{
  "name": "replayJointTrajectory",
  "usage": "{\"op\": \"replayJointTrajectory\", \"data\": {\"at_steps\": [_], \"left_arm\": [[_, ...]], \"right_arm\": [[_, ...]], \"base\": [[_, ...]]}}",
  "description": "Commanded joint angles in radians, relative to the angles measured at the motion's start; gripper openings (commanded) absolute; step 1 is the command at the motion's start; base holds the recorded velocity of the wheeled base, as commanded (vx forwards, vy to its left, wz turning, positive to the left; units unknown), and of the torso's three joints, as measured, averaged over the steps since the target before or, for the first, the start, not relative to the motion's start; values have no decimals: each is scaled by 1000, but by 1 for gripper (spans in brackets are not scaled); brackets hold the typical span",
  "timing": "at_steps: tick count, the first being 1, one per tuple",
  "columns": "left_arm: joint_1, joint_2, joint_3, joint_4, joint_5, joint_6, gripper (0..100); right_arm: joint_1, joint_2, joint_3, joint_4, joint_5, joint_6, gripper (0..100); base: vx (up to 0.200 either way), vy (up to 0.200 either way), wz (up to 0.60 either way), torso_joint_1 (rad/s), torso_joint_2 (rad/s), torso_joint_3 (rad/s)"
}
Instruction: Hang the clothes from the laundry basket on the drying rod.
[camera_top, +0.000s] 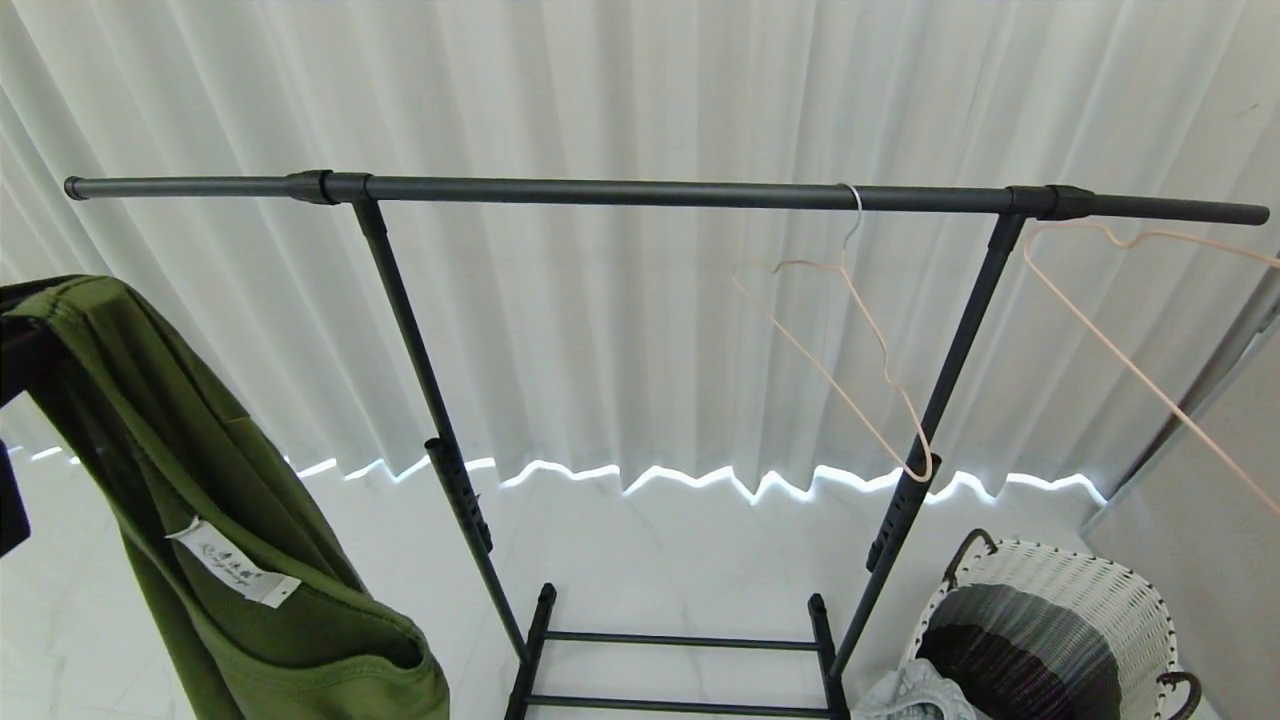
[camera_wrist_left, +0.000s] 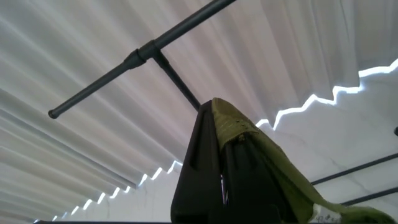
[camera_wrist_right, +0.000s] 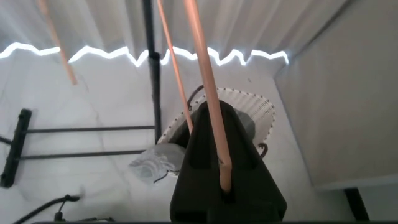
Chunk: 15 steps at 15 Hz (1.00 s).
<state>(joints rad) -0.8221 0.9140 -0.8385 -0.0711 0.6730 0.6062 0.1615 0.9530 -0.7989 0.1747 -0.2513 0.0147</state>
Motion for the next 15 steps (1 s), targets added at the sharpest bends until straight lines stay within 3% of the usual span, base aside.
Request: {"op": "replayJointTrajectory", "data": {"at_steps": [1,3,4,6,7,9,11,15], "left_arm": [[0,6,13,-1,0,3,0],[1,26,10,-1,2,4,0],[8,55,-1,-1,5,4,0],[40,98,-21,-1,7,1,0],[78,144,-45,-1,7,-5,0],[120,241,-105,-1,13,-68,0],[126,341,-188,-1,71,-149,0],[129,471,-304,-1,80,-229,0]], "right_arm": [[61,-20,-5,-1,14,-21,0],[162,-40,-11,0,20,-33,0],[299,-53,-13,5,20,-42,0],[435,-51,-13,12,20,-47,0],[576,-45,-13,43,20,-48,0],[739,-22,-11,71,20,-48,0],[833,23,-13,72,20,-48,0],[925,79,-28,65,21,-45,0]], "base": [[0,0,0,0,0,0],[0,0,0,0,0,0],[0,0,0,0,0,0],[0,0,0,0,0,0],[0,0,0,0,0,0],[0,0,0,0,0,0],[0,0,0,0,0,0],[0,0,0,0,0,0]]}}
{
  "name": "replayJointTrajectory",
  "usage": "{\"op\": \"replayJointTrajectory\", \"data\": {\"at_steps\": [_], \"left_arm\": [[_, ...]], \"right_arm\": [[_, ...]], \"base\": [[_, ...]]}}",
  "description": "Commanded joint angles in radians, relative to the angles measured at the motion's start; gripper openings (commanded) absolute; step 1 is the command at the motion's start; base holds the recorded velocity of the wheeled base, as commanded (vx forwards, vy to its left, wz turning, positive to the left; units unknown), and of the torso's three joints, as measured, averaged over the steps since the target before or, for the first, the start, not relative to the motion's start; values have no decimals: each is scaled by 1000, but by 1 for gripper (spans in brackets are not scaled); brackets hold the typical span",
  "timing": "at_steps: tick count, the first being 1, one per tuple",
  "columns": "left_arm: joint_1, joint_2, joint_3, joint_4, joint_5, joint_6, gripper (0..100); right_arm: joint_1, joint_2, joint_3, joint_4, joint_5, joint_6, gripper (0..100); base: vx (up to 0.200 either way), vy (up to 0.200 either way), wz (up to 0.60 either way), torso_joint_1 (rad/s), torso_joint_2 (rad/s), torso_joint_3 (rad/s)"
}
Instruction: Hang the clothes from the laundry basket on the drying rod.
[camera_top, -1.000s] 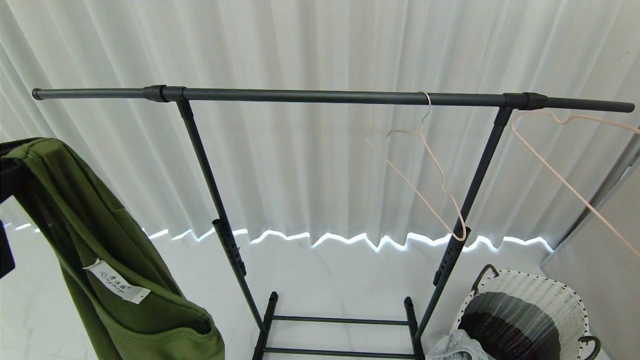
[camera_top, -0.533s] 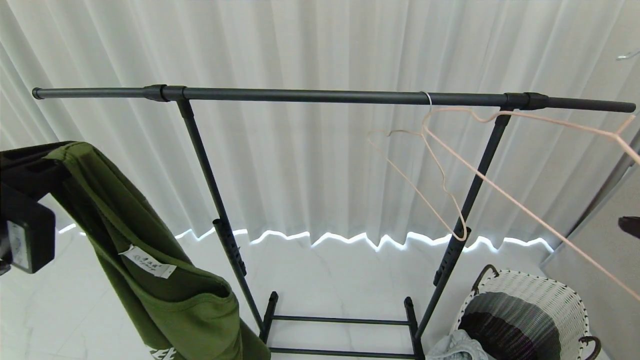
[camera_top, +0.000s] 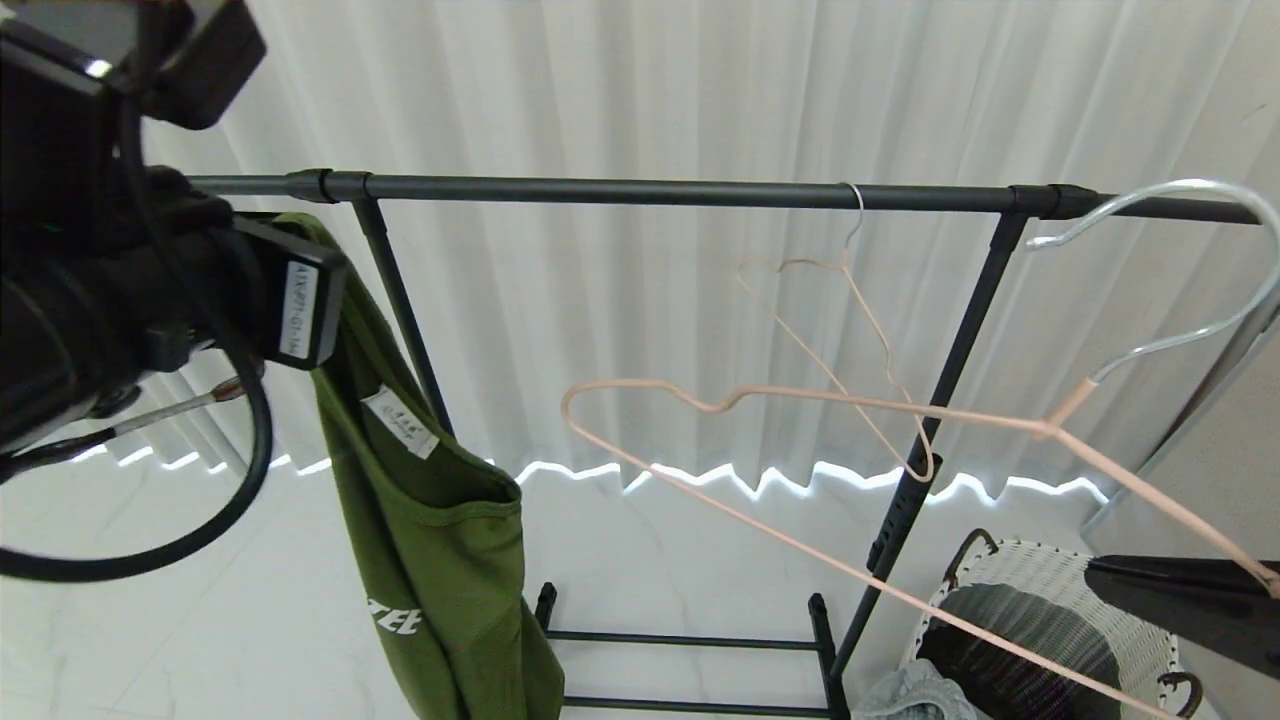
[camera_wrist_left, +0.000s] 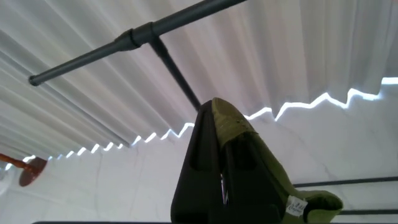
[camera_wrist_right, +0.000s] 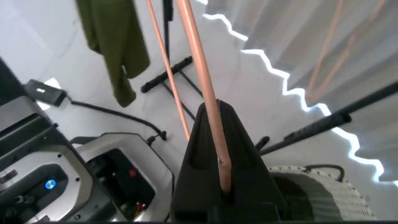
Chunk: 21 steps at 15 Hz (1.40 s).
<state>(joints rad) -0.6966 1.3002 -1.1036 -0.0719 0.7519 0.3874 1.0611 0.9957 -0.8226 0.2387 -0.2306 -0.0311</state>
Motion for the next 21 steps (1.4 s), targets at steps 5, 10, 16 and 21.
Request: {"op": "replayJointTrajectory", "data": {"at_steps": [5,10,16,21], "left_arm": [[-8,168,-88,1,0,-53,0],[-40,192,-114,3,1,-75,0],[-35,182,-122,6,3,-75,0],[43,186,-128,7,3,-65,0]], "right_arm": [[54,80,-23,-35,-1,5,0],[53,202,-76,-156,-1,53,0],[43,330,-99,-283,-10,57,0],[43,304,-95,-279,-16,57,0]], "base": [[0,0,0,0,0,0],[0,0,0,0,0,0],[0,0,0,0,0,0],[0,0,0,0,0,0]]}}
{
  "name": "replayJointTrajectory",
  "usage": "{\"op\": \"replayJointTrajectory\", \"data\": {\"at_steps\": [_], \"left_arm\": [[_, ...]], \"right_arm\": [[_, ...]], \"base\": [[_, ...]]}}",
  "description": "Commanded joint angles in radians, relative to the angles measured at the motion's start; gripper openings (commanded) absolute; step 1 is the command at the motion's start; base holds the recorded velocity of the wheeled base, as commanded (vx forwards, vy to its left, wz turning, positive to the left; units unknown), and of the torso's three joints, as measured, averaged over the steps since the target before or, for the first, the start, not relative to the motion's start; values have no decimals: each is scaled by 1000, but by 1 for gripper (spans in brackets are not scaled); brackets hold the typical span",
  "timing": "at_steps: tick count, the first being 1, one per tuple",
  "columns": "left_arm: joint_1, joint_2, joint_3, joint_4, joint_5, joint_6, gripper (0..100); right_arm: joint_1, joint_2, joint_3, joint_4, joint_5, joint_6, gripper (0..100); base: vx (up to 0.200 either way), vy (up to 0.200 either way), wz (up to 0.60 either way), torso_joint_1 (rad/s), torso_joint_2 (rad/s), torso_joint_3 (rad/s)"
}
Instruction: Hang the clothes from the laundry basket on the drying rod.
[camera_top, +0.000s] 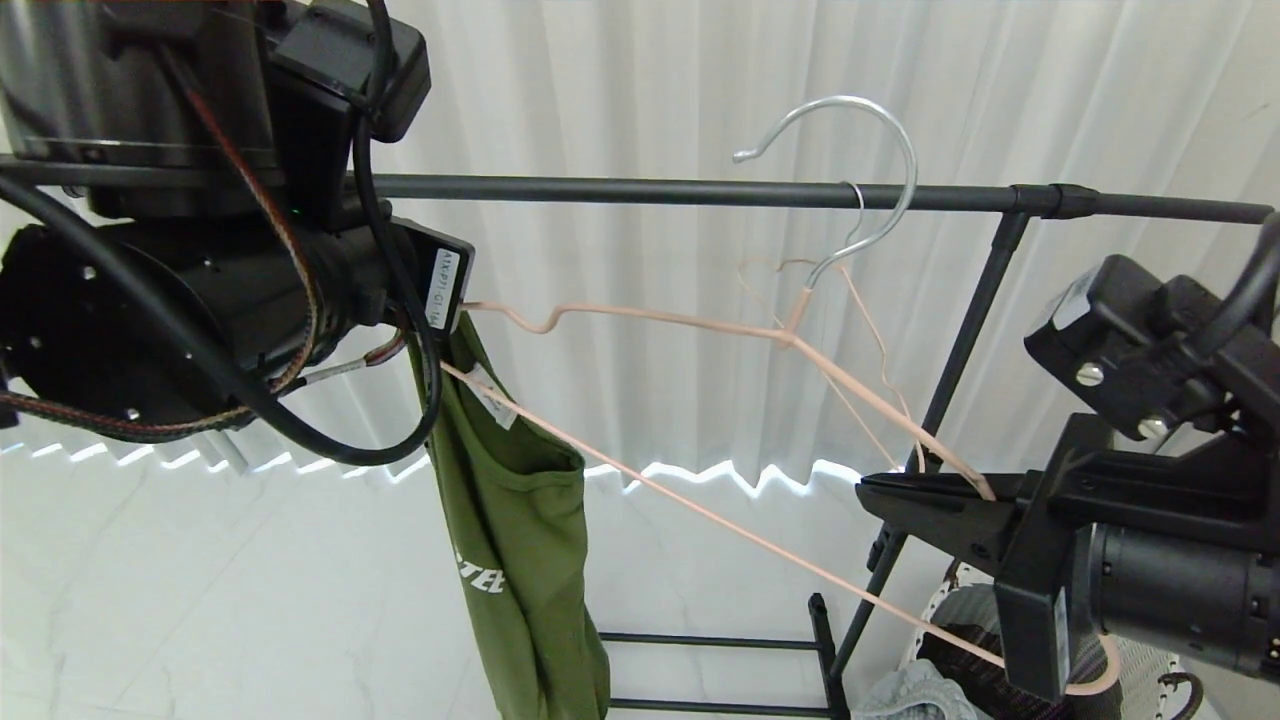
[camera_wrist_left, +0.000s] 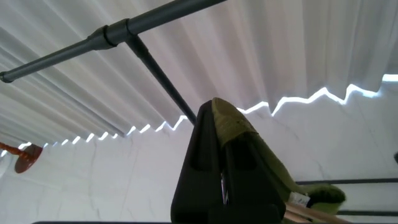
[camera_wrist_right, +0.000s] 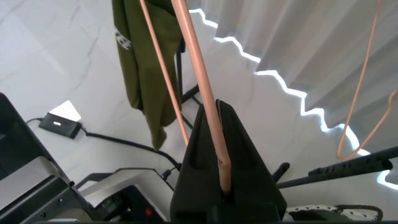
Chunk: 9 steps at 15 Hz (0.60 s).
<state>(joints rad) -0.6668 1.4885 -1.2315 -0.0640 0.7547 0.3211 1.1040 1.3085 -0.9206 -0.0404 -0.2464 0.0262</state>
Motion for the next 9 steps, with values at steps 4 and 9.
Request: {"op": "replayJointTrajectory", "data": {"at_steps": [4,9], "left_arm": [[3,1,1,0,-1,1,0],[-30,-1,1,0,-1,1,0]], "right_arm": [[-1,-14,-7,24,-22,0,0],[-9,37,-40,16,-24,0,0]], "base": [[0,0,0,0,0,0],[0,0,0,0,0,0]]}}
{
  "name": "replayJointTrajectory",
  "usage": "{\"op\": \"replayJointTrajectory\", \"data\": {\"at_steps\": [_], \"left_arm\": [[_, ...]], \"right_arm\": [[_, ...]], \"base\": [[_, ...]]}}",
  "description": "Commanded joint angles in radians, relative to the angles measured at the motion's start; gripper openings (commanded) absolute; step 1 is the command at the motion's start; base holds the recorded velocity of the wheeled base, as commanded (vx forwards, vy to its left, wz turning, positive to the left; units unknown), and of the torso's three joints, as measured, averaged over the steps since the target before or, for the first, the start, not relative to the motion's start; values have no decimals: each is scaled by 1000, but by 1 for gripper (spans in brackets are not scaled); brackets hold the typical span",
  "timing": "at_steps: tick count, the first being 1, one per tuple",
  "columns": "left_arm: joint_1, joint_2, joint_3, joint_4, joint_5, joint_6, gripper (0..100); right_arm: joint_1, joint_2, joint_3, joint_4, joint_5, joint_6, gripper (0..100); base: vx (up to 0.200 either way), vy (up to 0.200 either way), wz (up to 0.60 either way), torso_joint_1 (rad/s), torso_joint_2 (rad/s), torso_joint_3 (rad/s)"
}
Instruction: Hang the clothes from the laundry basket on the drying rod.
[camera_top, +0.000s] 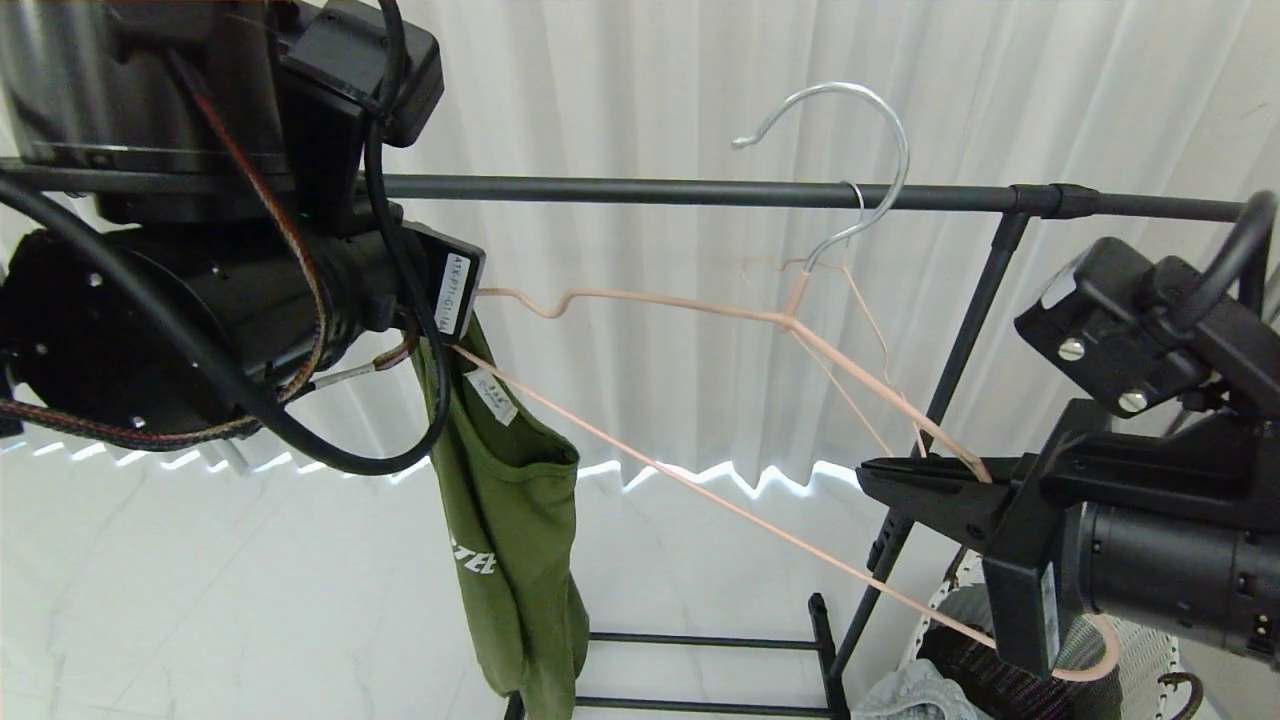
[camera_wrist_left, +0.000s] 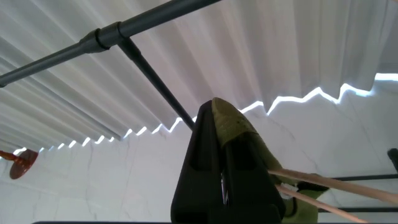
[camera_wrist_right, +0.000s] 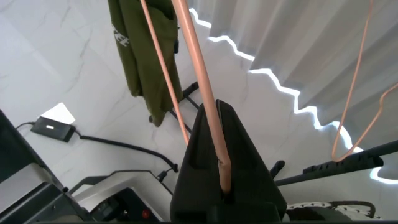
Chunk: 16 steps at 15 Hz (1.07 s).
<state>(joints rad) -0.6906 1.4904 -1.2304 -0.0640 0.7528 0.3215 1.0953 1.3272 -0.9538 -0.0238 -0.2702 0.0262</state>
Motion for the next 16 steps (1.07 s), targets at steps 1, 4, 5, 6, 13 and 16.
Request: {"op": "replayJointTrajectory", "data": {"at_steps": [1,4,5,6,13,16], "left_arm": [[-10,-2,0,0,2,1,0],[-15,-2,3,0,2,1,0],[-15,-2,5,0,2,1,0],[-15,-2,5,1,2,1,0],[-44,11,31,18,53,19,0],[-59,24,39,16,51,16,0]], "right_arm": [[-8,24,-10,-1,0,0,0],[-48,41,-11,-1,-14,0,0],[-58,46,-10,-1,-24,0,0],[-77,53,-11,-1,-29,1,0],[-135,119,-74,-5,-80,70,0],[-135,119,-72,-51,-83,75,0]], "base": [[0,0,0,0,0,0],[0,0,0,0,0,0],[0,0,0,0,0,0],[0,0,0,0,0,0],[0,0,0,0,0,0],[0,0,0,0,0,0]]}}
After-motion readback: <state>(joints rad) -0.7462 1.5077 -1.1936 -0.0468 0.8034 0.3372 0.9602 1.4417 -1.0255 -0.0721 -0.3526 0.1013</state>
